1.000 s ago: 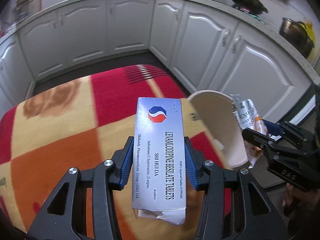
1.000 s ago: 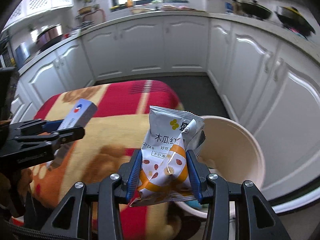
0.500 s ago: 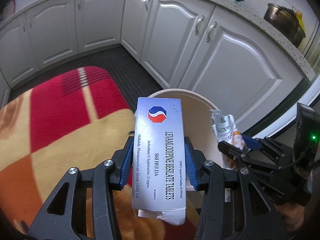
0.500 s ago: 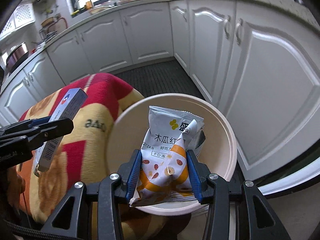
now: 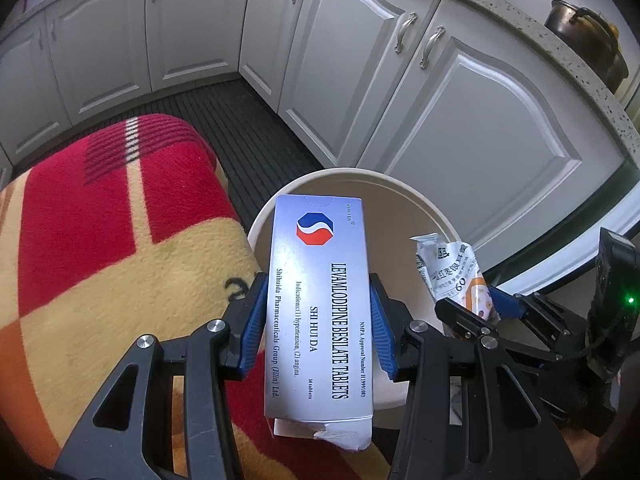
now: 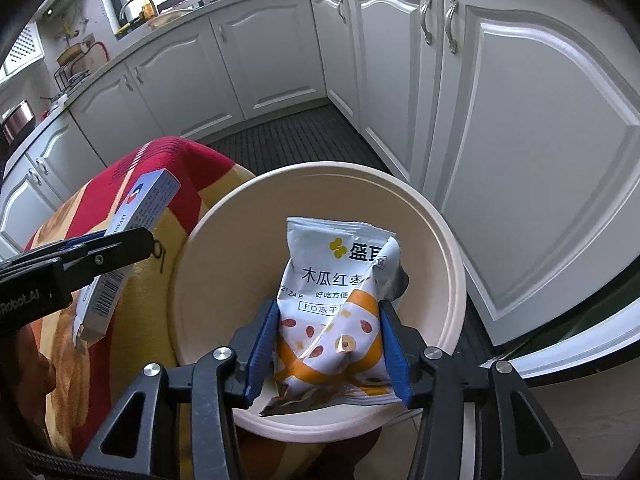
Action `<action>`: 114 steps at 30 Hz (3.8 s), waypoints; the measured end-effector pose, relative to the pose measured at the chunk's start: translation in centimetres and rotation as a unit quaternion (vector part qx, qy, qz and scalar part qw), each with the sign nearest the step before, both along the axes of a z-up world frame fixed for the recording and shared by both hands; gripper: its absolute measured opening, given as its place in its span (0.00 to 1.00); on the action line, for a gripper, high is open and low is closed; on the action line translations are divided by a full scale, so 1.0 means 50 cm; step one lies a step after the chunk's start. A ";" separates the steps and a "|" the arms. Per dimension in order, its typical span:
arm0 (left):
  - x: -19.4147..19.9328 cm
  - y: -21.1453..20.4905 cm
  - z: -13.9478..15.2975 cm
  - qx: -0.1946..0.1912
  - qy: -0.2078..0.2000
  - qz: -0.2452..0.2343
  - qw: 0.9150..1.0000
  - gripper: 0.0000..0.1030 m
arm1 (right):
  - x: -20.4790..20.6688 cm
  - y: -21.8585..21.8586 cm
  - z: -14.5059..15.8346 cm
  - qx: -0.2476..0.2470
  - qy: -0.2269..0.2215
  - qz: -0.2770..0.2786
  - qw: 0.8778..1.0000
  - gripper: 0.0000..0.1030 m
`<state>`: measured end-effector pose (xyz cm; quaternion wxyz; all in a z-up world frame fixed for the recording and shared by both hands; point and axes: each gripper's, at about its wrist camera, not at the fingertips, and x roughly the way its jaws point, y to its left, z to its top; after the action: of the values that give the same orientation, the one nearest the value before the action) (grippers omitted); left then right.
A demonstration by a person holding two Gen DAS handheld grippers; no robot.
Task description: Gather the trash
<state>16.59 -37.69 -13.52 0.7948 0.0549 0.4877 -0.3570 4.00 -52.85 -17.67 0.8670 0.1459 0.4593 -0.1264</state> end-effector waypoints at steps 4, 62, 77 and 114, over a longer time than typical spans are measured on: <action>0.005 -0.002 -0.006 -0.004 0.005 0.003 1.000 0.45 | 0.004 -0.004 -0.005 -0.001 -0.001 -0.005 1.000 0.50; -0.176 0.507 0.189 -0.003 -0.243 0.240 0.940 0.73 | -0.067 0.376 0.224 -0.049 -0.187 0.058 0.979 0.89; -0.293 0.487 0.268 -0.074 -0.297 0.185 0.934 0.85 | -0.188 0.400 0.345 -0.127 -0.249 0.012 0.960 0.98; -0.358 0.365 0.293 -0.097 -0.297 0.124 0.942 0.85 | -0.370 0.292 0.410 -0.160 -0.259 -0.087 0.949 0.99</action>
<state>-1.29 -19.44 1.13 0.9431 0.0204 0.1955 -0.2681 -14.49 -38.23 2.84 0.9537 0.0730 0.1780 -0.2312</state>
